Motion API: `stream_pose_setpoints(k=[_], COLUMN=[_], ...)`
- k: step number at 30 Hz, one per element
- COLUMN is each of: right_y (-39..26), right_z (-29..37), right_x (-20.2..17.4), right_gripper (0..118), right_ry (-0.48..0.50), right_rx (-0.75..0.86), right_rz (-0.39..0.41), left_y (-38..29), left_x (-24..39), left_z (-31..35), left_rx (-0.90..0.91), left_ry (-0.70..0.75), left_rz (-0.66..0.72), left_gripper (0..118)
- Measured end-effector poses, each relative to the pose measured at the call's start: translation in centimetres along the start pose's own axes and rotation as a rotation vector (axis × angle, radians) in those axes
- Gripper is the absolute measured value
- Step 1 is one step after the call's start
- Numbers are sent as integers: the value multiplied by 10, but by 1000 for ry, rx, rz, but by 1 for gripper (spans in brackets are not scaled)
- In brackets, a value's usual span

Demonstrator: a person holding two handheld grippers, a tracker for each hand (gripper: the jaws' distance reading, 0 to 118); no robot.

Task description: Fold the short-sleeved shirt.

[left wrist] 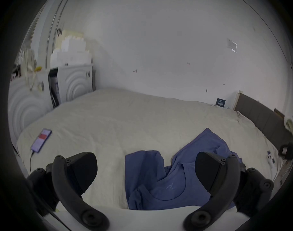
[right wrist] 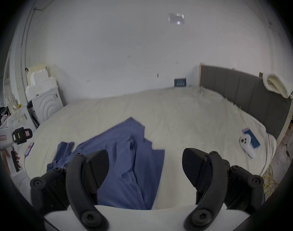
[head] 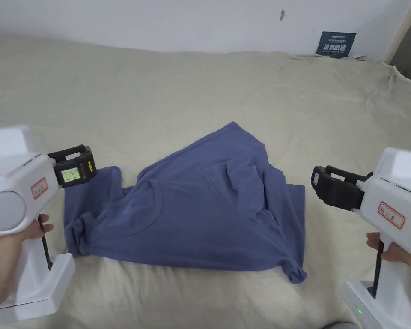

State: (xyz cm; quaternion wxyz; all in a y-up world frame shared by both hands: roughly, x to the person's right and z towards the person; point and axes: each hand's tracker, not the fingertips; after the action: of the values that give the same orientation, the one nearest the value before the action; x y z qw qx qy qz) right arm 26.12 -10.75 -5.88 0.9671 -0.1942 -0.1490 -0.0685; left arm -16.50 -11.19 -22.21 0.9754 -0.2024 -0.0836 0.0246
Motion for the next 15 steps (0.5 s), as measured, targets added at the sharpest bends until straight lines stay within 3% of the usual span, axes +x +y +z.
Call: stream_pose_setpoints(k=[4,5,6,8,9,11,12,14,15], right_y=[-11,-14,-17,-20,-22,-25,-26,-28,-29], right_z=[7,8,9,14,16,12,12,13,9], right_x=[-15,-18,-21,-31,-34,-31,-33,-36,-34], right_gripper=[95,95,95,94,88,65,38,1,1], right_ry=[7,7,4,3,6,18,20,10,-1], right_rx=[60,70,83,114,125,139,144,146,152], right_rz=[-20,-24,-15,13,24,31,38,43,35], left_y=[-16,-20,-24,-32,-35,-39,-40,-42,-42], left_x=[17,20,24,28,29,29,28,27,26], left_z=[9,12,14,14,14,16,17,19,20], left_rx=[55,70,78,79,82,99,103,123,123], left_ry=[-8,-33,-49,-50,-49,-66,-74,-82,-78], left_rz=[-47,-66,-84,-98,-98,-77,-59,-50,-53], left_gripper=[114,105,84,50,37,19,5,0,0])
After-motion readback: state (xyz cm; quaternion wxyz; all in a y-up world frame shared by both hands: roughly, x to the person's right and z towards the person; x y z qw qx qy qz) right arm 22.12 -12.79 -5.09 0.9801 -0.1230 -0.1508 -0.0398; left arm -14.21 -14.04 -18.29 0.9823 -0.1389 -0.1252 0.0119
